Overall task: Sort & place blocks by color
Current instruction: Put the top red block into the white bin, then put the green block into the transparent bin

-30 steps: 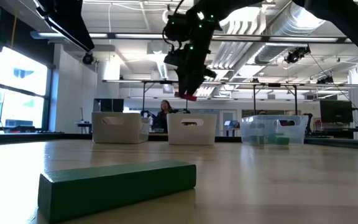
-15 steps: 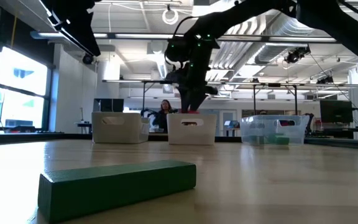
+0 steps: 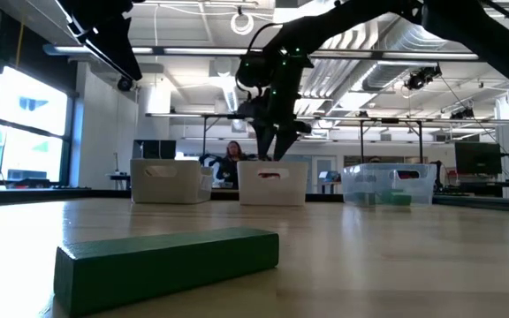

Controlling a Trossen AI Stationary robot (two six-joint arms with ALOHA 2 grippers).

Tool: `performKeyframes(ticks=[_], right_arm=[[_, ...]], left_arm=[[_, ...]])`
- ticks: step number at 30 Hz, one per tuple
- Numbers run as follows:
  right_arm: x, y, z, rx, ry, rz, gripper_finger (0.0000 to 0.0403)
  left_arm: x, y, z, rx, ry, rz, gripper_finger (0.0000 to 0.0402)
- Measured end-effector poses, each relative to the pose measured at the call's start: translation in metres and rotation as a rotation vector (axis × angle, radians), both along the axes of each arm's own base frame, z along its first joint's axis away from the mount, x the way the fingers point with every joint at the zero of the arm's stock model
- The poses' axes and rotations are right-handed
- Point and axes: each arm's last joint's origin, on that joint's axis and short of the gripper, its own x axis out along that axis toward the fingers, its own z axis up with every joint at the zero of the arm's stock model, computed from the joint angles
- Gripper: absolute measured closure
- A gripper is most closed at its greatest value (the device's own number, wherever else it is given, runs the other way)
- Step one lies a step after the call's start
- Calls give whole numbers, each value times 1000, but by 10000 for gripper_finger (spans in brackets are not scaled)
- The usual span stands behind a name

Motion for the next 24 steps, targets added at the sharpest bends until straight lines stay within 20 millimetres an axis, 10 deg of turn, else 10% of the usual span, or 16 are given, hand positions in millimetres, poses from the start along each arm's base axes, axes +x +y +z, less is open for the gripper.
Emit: performKeyframes(ticks=[10,24], right_arm=[[-3,26,34,-14,-55,21,210],[16,124,55,24,-101,146,210]], left_arm=[[0,-1,-1,-53,1,-10,188],[0,-4,-3,-215,-29,31,188]])
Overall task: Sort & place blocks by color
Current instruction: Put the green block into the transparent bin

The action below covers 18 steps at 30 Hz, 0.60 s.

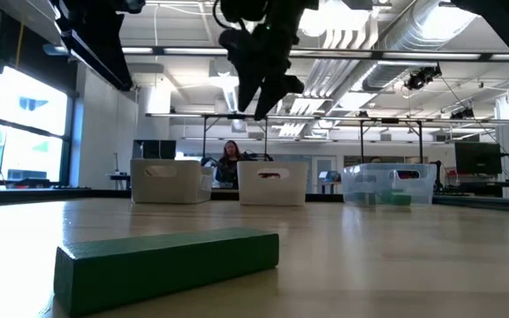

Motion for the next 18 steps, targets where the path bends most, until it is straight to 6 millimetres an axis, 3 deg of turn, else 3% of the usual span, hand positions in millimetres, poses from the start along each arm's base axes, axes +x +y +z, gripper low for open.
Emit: performKeyframes(ticks=[9,18], right_arm=[[7,81,0,32,0,92,210],[1,158,0,73,-1,148,210]], left_arm=[[-2,-7,-2,-125,-1,5,188],[-7,-35,-2,-198,-40,-19,188]])
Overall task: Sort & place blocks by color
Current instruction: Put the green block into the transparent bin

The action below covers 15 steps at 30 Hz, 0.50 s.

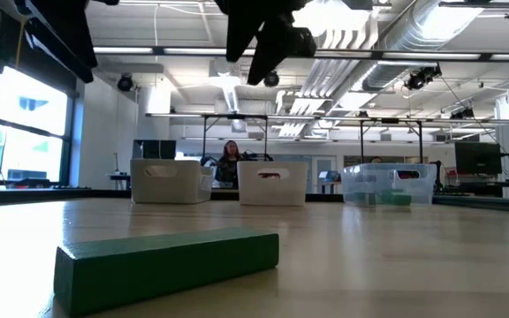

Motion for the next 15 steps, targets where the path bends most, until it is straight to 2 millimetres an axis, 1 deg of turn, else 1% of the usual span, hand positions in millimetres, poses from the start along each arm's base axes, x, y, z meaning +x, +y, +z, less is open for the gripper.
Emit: performKeyframes(ticks=[8,15], right_arm=[[-11,57,1,38,-29,61,210],[-19,95,4,62,-85,144,210]], left_arm=[[-9,-25,0,-53,-50,13,188],[-17,-42,0,-101,-87,35,188]])
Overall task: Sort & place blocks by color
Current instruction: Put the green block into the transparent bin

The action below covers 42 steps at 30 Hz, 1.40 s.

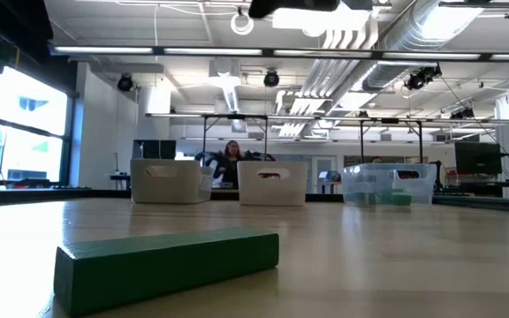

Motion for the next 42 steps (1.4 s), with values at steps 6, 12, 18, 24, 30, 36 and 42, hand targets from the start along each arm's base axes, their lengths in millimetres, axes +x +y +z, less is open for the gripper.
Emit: performKeyframes(ticks=[6,12,18,24,30,36,42], right_arm=[[-5,23,3,4,-59,126,210],[-6,38,7,-49,-166,305,210],[-5,43,9,-134,-241,475,210],[-5,43,9,-221,-276,615,210],[-4,38,7,-282,-270,660,205],[-3,39,8,-335,-316,780,196],[2,41,-4,-340,-293,811,196]], left_arm=[[-5,-9,0,-40,-18,21,188],[-7,-12,0,-67,-28,47,188],[-7,-12,0,-77,-38,78,188],[-5,-9,0,-78,-40,96,188],[-5,-8,0,-62,-46,94,188],[-5,-8,0,-65,-47,98,188],[-5,-8,0,-70,-49,107,188]])
